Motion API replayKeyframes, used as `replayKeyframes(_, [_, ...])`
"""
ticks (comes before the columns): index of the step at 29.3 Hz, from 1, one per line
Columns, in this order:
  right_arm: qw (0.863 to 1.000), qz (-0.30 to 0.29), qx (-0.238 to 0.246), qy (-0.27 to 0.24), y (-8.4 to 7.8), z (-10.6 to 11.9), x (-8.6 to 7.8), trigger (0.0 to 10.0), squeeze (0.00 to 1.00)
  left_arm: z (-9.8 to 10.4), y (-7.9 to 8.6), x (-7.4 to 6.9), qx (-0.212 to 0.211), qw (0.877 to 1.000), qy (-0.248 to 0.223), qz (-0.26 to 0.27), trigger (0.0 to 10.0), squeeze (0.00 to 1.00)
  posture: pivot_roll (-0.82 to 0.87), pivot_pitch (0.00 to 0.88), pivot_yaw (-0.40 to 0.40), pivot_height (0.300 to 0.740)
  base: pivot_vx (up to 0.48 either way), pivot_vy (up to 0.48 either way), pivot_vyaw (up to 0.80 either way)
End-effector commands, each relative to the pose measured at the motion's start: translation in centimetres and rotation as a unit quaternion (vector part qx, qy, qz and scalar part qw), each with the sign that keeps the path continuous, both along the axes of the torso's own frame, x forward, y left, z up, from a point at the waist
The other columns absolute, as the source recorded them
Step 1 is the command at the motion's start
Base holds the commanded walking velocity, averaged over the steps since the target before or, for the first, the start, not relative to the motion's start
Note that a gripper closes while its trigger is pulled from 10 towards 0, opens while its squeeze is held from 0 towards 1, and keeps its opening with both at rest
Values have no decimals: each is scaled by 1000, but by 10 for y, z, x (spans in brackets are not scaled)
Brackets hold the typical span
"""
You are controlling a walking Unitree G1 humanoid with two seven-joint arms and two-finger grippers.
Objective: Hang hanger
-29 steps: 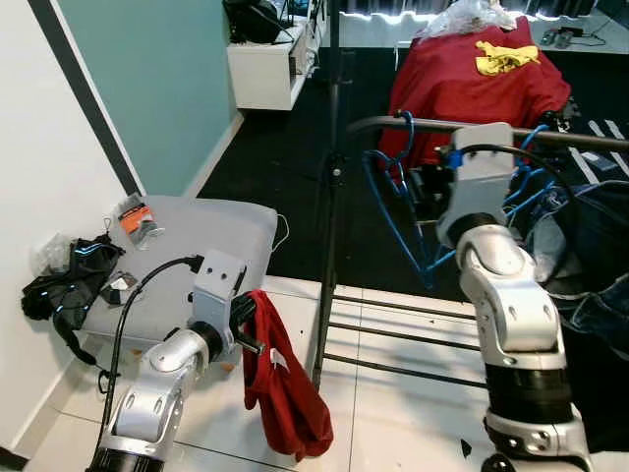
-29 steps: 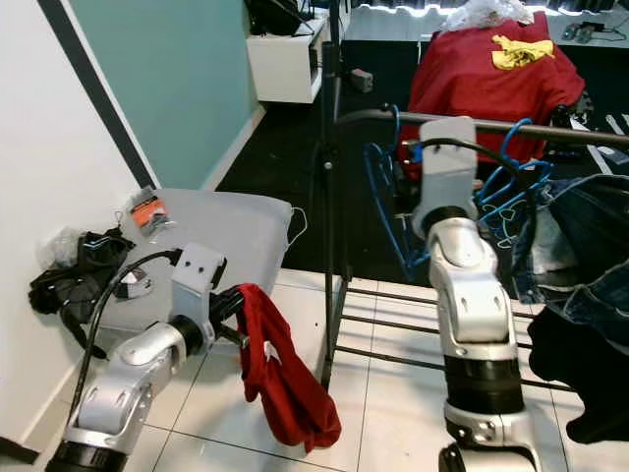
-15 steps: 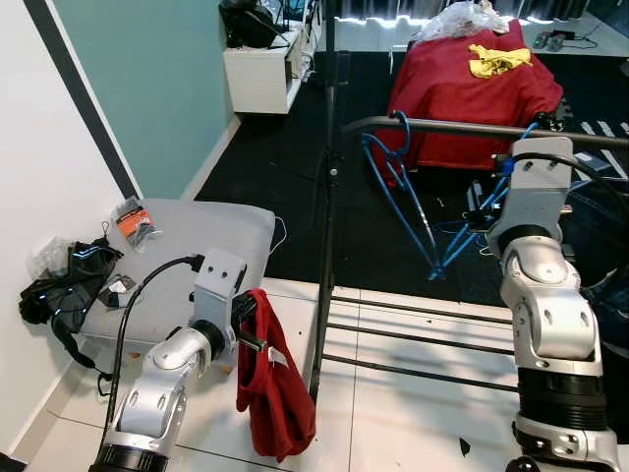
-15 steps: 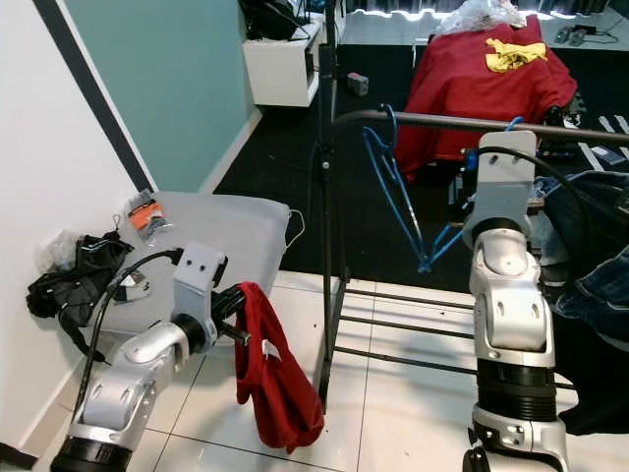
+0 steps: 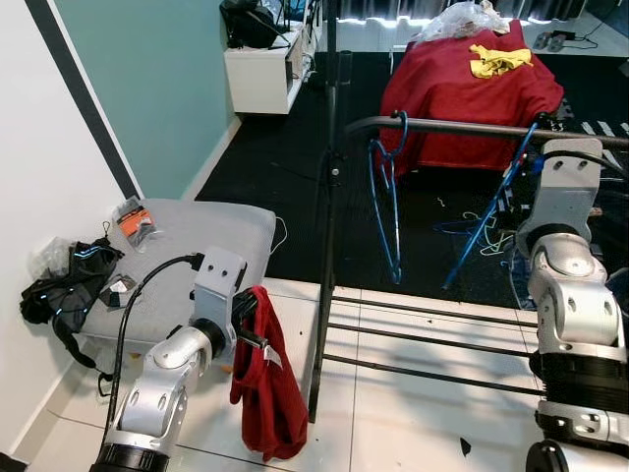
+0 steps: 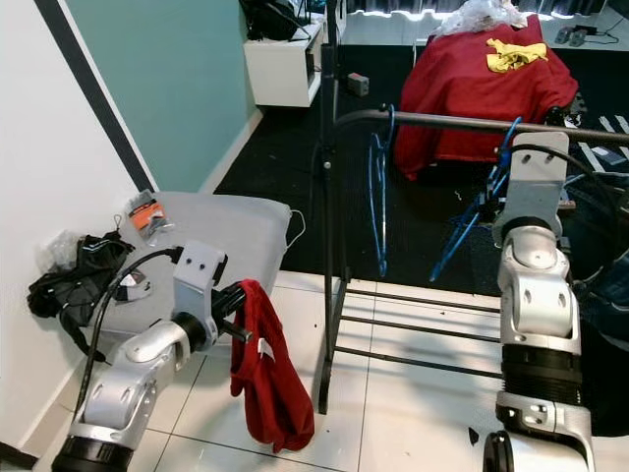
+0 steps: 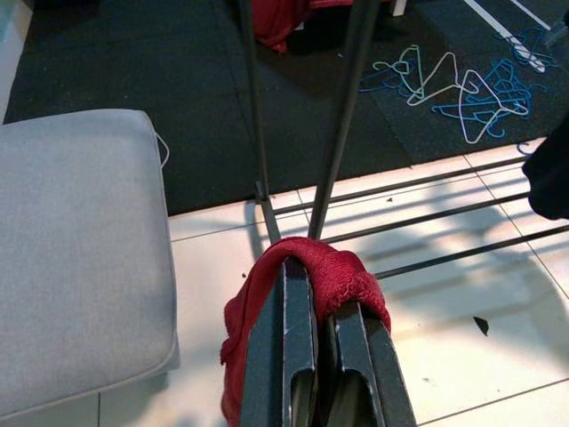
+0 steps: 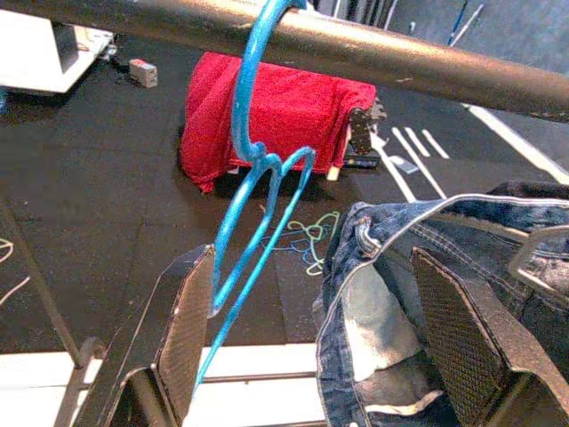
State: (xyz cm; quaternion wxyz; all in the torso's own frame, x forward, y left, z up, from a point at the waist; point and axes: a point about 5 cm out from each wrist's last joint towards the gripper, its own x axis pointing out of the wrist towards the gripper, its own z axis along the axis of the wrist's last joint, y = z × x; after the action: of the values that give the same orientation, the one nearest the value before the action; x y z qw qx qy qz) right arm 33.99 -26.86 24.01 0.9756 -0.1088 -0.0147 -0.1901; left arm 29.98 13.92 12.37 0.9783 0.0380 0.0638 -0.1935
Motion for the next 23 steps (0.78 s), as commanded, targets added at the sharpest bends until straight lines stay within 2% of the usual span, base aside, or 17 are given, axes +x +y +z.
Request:
replayKeyframes(1, [1000, 10, 12, -6, -2, 1, 2, 10000, 0, -1, 6, 0, -5, 1000, -3, 6, 10000, 0, -16, 72, 51, 740, 0, 0, 0])
replayKeyframes(14, [999, 44, 9, 5, -4, 1, 14, 10000, 0, 0, 9, 1, -2, 1000, -5, 8, 10000, 0, -10, 77, 51, 740, 0, 0, 0])
replayKeyframes(23, [998, 57, 10, 9, -10, 2, 32, 10000, 0, 1, 14, 0, 8, 1000, -4, 6, 10000, 0, 13, 82, 55, 740, 0, 0, 0])
